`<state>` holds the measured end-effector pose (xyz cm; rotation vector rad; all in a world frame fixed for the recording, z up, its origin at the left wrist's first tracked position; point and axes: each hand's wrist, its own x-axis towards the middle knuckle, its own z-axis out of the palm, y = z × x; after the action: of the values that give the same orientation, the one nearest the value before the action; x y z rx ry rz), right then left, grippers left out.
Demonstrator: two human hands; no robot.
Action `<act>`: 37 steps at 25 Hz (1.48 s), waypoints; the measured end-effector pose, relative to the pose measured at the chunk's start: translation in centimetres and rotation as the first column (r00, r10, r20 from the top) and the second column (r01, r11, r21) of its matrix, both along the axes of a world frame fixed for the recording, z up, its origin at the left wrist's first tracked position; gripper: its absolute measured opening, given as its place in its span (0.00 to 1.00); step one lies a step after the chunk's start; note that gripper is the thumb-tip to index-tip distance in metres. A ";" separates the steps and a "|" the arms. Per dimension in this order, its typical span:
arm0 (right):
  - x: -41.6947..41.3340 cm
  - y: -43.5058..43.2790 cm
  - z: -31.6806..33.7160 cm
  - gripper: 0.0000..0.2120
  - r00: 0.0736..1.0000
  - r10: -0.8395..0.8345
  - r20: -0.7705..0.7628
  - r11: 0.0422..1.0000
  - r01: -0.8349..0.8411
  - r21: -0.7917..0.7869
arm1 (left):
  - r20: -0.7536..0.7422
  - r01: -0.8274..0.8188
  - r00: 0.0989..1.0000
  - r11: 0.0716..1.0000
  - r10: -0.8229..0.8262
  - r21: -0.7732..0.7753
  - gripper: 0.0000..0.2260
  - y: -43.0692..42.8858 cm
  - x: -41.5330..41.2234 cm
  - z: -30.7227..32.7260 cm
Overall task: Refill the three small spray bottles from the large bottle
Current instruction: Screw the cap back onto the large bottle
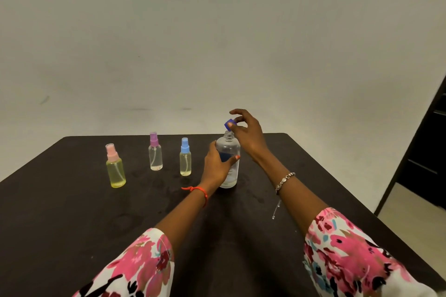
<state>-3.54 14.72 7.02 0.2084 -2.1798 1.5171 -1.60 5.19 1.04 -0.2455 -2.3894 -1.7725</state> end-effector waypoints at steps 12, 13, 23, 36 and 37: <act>0.1 0.2 -1.5 0.11 0.999 -0.013 -0.030 0.994 0.016 0.111 | 0.041 0.021 0.999 1.000 -0.020 -0.006 0.27 -0.4 0.0 0.4; 0.0 0.3 -1.6 0.11 0.999 -0.018 -0.035 0.994 0.022 0.110 | 0.045 0.021 0.999 1.000 -0.021 -0.003 0.27 -0.4 0.0 0.4; -1.2 -0.7 -2.4 0.19 0.990 -0.140 -0.016 0.969 0.140 0.205 | 0.047 0.022 0.999 1.000 -0.022 -0.020 0.27 -0.3 -0.4 0.1; -1.2 -0.5 -1.6 0.21 0.993 -0.118 0.010 0.962 0.111 0.250 | 0.060 0.039 0.997 0.999 -0.039 0.007 0.28 -0.5 -0.3 0.0; -1.2 -0.5 -1.5 0.22 0.995 -0.097 0.021 0.963 0.088 0.255 | 0.062 0.041 0.997 0.999 -0.041 0.003 0.28 -0.5 -0.3 0.0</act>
<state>-4.74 14.23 5.53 0.1622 -2.3730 1.1968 -1.90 4.69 1.08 -0.2438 -2.4419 -1.8265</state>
